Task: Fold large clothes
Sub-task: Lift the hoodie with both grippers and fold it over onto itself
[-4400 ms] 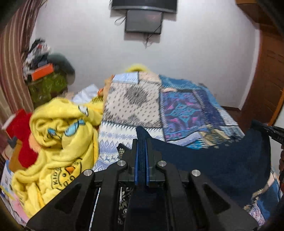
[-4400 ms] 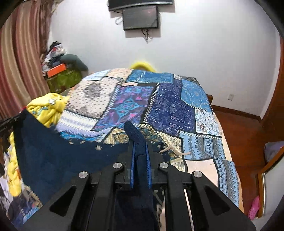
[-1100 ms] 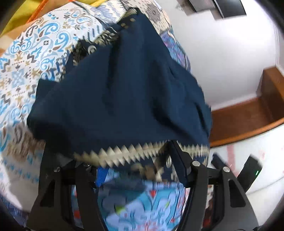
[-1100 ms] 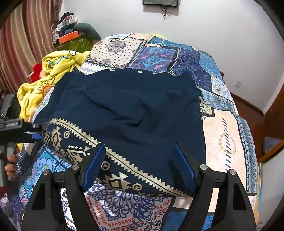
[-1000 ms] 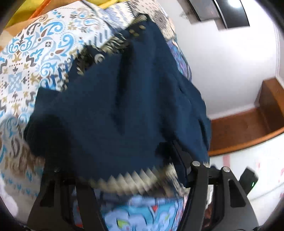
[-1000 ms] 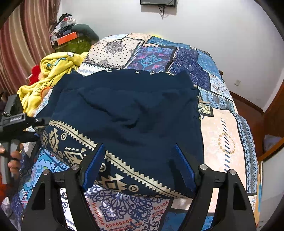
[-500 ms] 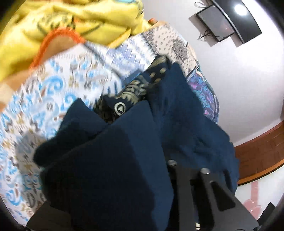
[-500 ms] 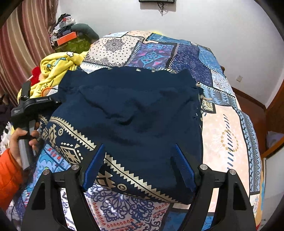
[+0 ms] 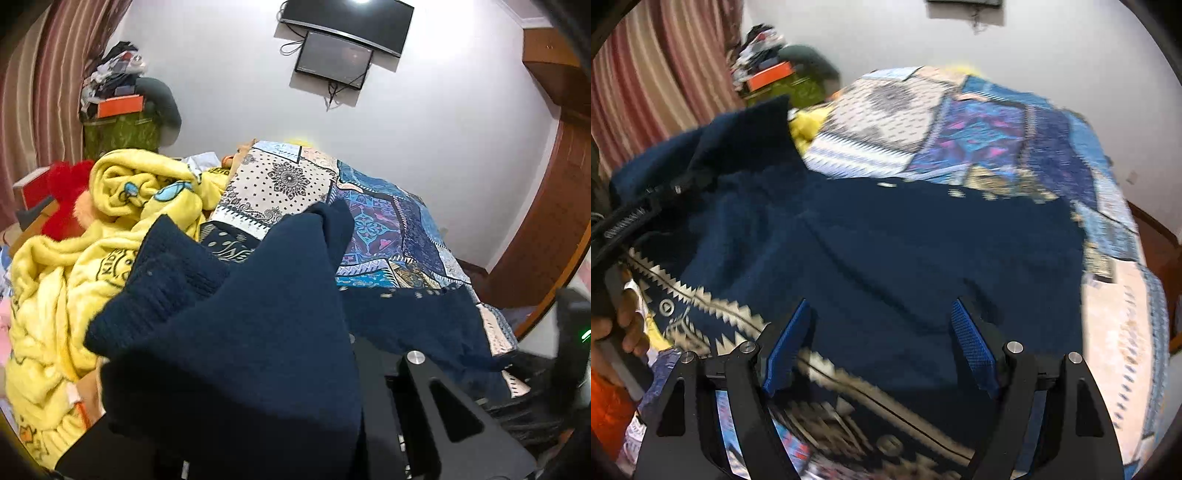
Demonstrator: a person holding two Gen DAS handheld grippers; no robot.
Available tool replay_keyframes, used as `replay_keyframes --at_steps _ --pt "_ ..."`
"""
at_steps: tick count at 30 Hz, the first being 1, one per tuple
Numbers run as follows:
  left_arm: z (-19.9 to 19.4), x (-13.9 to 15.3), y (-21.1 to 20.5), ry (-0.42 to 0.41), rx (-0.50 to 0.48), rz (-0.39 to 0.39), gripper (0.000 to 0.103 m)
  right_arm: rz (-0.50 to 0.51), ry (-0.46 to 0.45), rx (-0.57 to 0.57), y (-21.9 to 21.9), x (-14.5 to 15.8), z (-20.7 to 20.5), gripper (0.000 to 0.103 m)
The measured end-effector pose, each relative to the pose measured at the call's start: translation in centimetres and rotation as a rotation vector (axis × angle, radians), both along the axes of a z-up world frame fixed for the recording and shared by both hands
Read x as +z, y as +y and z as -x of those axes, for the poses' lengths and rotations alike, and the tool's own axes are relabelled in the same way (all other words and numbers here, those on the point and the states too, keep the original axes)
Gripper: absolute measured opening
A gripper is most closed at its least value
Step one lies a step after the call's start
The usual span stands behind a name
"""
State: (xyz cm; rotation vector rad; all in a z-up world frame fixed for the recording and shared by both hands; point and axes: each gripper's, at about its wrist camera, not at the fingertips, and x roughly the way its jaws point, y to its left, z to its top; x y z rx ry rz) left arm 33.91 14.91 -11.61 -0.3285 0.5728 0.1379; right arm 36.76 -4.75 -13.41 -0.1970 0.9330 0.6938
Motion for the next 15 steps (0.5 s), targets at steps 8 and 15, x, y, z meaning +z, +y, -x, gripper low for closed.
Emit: replay_keyframes --at_steps 8,15 --pt "0.4 -1.0 0.5 0.063 0.028 0.118 0.012 0.064 0.053 0.1 3.3 -3.7 0.6 0.078" --pt "-1.4 1.4 -2.6 0.041 0.0 0.128 0.012 -0.026 0.194 0.089 0.4 -1.9 -0.4 0.077"
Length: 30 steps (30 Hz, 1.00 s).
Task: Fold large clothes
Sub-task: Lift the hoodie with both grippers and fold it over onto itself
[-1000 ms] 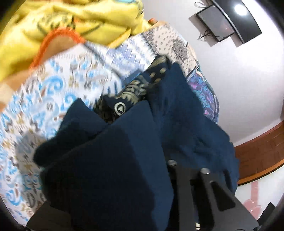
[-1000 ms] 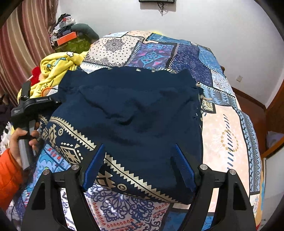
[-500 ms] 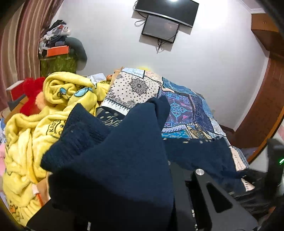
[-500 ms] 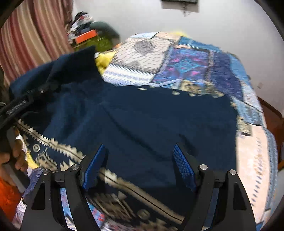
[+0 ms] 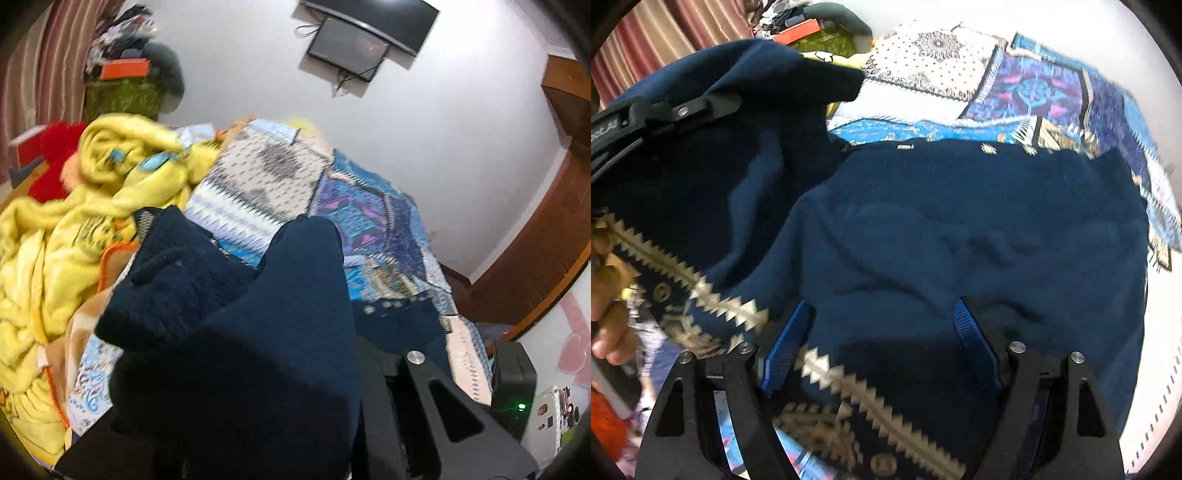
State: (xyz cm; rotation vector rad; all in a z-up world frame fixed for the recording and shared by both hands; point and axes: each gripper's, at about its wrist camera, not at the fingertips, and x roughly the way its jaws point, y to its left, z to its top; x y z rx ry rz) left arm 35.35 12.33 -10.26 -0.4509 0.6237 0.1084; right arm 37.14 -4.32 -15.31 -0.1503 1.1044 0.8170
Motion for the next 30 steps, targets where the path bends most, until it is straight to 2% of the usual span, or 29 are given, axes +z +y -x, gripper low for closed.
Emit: replay_keyframes --at_steps 2,5,10,13,16,19,23,26,27,28,30 --pt "-0.8 1.7 -1.9 -0.031 -0.031 -0.019 0.012 -0.042 -0.006 -0.035 -2.0 1.3 0.1 0.077" --pt "-2.1 4.0 -5.7 -0.075 -0.095 -0.065 0.012 -0.079 -0.064 -0.117 -6.3 3.6 0.5 0.077" --pt "-4.1 5.4 -14.4 -0.115 -0.271 -0.164 0.012 -0.025 -0.171 -0.29 -13.6 6.0 1.3 0.077" --pt "-4.8 4.1 -18.6 -0.081 -0.37 -0.199 0.012 -0.014 -0.172 -0.362 -17.3 6.2 1.9 0.078" --pt "-5.2 1.2 -21.9 0.009 -0.495 -0.207 0.012 -0.009 -0.158 -0.417 -20.2 6.0 2.5 0.078" --pt "-4.8 -1.6 -23.5 0.097 -0.581 -0.241 0.012 -0.004 -0.14 -0.451 -22.1 5.5 3.0 0.078" --pt "-2.7 -3.8 -24.2 0.158 -0.693 -0.326 0.013 0.01 -0.141 -0.456 -22.8 5.5 3.7 0.077" --pt "-1.1 -4.7 -24.2 0.187 -0.757 -0.382 0.022 0.009 -0.166 -0.435 -22.5 6.4 4.2 0.077" --pt "-0.5 -4.6 -24.0 0.188 -0.776 -0.385 0.031 0.002 -0.178 -0.423 -22.2 6.9 4.3 0.077" --pt "-0.1 -4.6 -24.0 0.188 -0.79 -0.381 0.041 -0.005 -0.191 -0.412 -22.1 7.1 4.4 0.077" --pt "1.1 -4.0 -23.2 0.194 -0.829 -0.338 0.05 -0.014 -0.221 -0.391 -21.4 7.9 4.5 0.077"
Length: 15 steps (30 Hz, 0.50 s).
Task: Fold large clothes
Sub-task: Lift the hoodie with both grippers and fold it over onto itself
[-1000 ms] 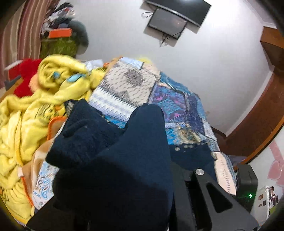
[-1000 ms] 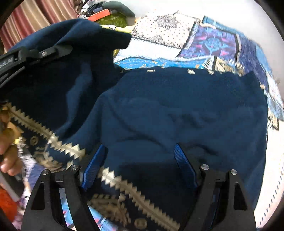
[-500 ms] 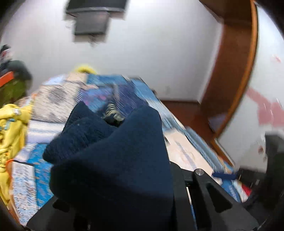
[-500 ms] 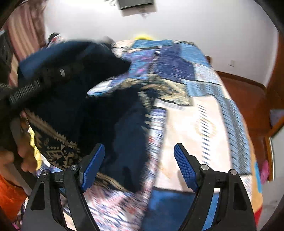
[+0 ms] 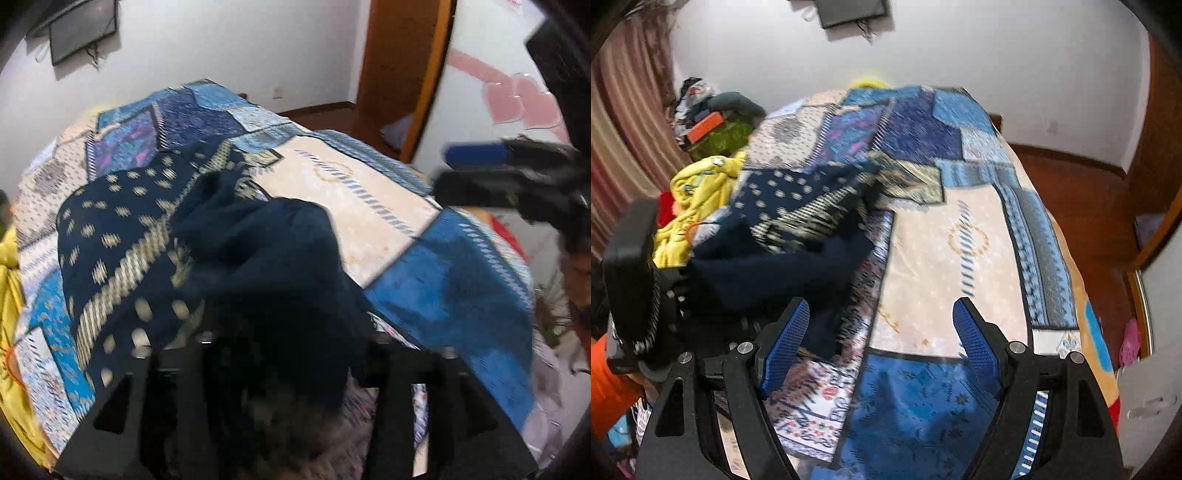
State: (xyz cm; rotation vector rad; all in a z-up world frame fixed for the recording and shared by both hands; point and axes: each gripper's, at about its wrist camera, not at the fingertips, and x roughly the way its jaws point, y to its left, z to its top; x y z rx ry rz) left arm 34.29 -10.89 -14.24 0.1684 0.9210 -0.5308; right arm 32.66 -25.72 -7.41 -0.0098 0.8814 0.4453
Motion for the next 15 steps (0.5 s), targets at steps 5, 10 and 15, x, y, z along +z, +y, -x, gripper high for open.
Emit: replay_keyframes --at_steps 5,10,15 --pt "3.0 2.8 2.0 -0.041 -0.004 0.029 0.053 -0.008 -0.083 0.059 2.2 1.9 0.8 0.077" --pt "4.3 6.2 6.1 -0.119 0.103 0.058 0.063 -0.026 -0.127 0.102 5.0 2.6 0.7 0.077" --pt "2.8 6.0 9.5 -0.136 0.256 0.016 0.067 -0.033 -0.062 0.148 8.2 0.9 -0.5 0.077"
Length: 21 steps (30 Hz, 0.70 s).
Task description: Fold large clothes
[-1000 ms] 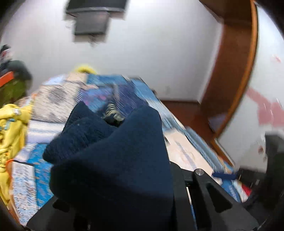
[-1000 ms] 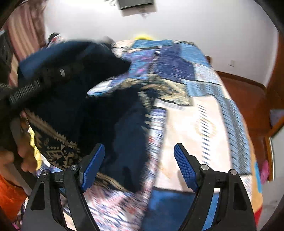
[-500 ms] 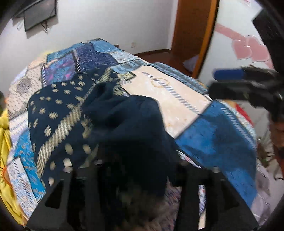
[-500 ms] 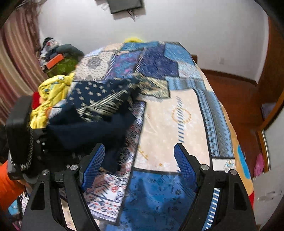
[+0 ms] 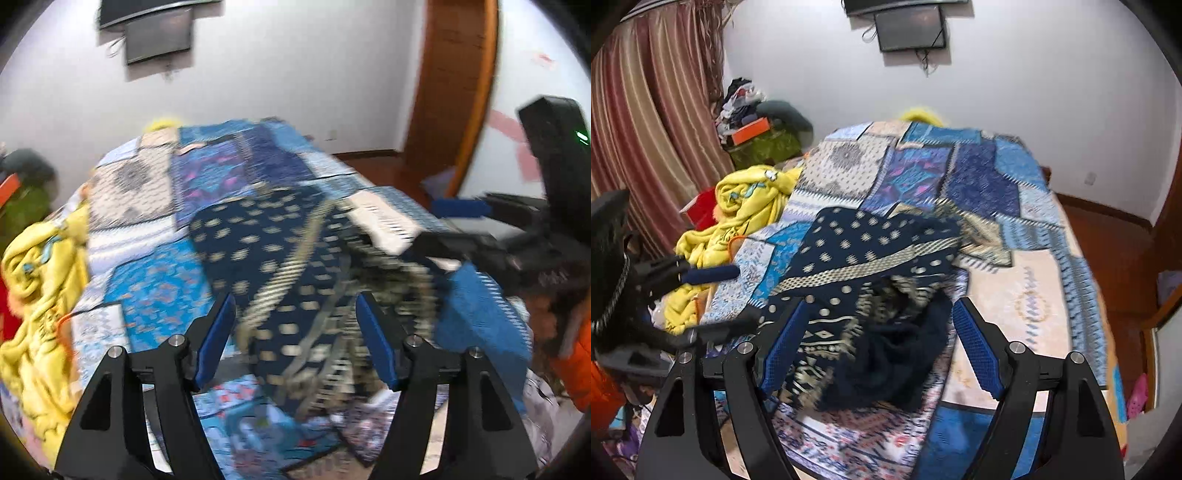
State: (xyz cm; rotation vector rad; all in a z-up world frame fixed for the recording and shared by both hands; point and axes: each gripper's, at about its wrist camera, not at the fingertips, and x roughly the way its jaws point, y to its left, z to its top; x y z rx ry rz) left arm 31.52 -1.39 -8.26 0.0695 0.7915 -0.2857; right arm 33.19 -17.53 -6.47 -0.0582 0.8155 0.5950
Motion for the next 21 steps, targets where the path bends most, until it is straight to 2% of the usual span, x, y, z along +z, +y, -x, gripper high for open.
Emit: replay_keyframes --at_steps 5,9,16,21 --pt "-2.0 -3.8 0.8 0.101 0.049 -0.025 0.067 0.139 0.071 0.029 2.2 -3.9 -0.8 0.077" --pt "-1.8 -5.5 1.3 0.12 0.061 -0.005 0.07 0.236 0.08 0.014 1.2 -6.5 -0.8 0.077" --pt "-1.5 -7.2 1.3 0.116 0.058 -0.041 0.076 0.194 0.125 -0.018 -2.7 -8.7 -0.6 0.077" --pt "-1.2 -7.8 1.3 0.11 0.078 -0.027 0.077 0.138 0.167 -0.048 -4.2 -10.1 0.1 0.08"
